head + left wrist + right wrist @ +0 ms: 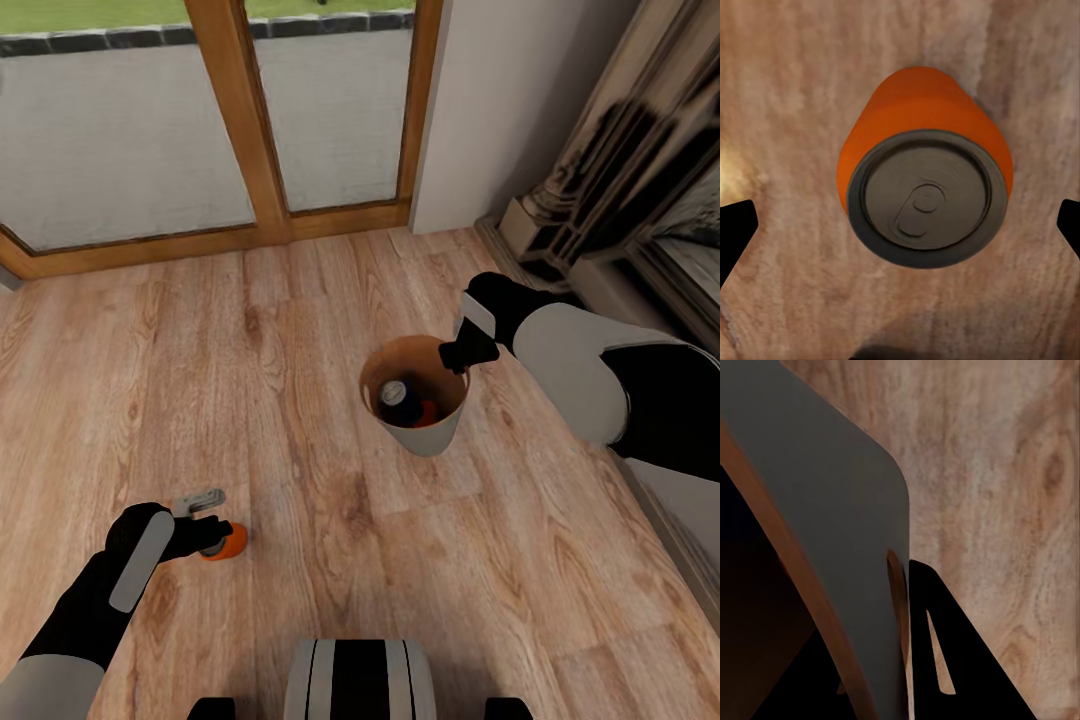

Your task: Put the three can of soda from the living room inside the tash can in the kitchen.

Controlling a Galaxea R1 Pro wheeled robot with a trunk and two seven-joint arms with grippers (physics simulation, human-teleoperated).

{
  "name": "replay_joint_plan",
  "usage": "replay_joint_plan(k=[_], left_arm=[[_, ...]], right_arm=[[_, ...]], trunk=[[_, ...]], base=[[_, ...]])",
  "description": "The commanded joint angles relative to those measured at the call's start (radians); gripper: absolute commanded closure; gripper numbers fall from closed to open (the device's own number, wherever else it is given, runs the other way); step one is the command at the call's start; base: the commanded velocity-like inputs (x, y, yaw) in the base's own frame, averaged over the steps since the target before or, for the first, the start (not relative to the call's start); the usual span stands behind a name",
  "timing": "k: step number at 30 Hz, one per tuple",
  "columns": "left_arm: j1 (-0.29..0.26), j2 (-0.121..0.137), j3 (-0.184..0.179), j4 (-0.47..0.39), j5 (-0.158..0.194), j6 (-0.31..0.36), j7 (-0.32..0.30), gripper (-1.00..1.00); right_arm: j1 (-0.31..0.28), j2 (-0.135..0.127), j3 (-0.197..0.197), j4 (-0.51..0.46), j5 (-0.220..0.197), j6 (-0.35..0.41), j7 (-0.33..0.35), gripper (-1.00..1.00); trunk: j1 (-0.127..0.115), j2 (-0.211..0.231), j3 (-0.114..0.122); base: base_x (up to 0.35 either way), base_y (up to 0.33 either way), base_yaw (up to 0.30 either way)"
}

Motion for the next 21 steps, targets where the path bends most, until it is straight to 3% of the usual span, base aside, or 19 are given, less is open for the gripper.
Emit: replay_joint_plan(k=[1, 6, 12, 21], left_arm=[[0.000, 0.000, 0.000, 0.000, 0.000, 0.000, 0.000, -1.00], [0.000, -0.002, 0.000, 0.000, 0.000, 0.000, 0.000, -1.00], [0.000, -0.009, -0.001, 0.000, 0.000, -0.004, 0.000, -1.00], [0.000, -0.011, 0.000, 0.001, 0.000, -0.023, 0.002, -1.00]], right_arm=[[-0.003, 0.000, -0.007, 0.001, -0.016, 0.000, 0.003, 1.00], [-0.015, 0.000, -0.005, 0.003, -0.016, 0.000, 0.002, 1.00], [-0.017, -0.001, -0.005, 0.002, -0.016, 0.000, 0.002, 1.00], [-0.017, -0.001, -0.005, 0.001, -0.015, 0.000, 0.002, 1.00]], trunk=[[0.000, 0.000, 0.000], [0.000, 0.000, 0.000], [0.003, -0.001, -0.023], [0.003, -0.001, -0.023]], base=[[0.000, 0.000, 0.000], [0.000, 0.000, 0.000], [0.000, 0.000, 0.000], [0.000, 0.000, 0.000]])
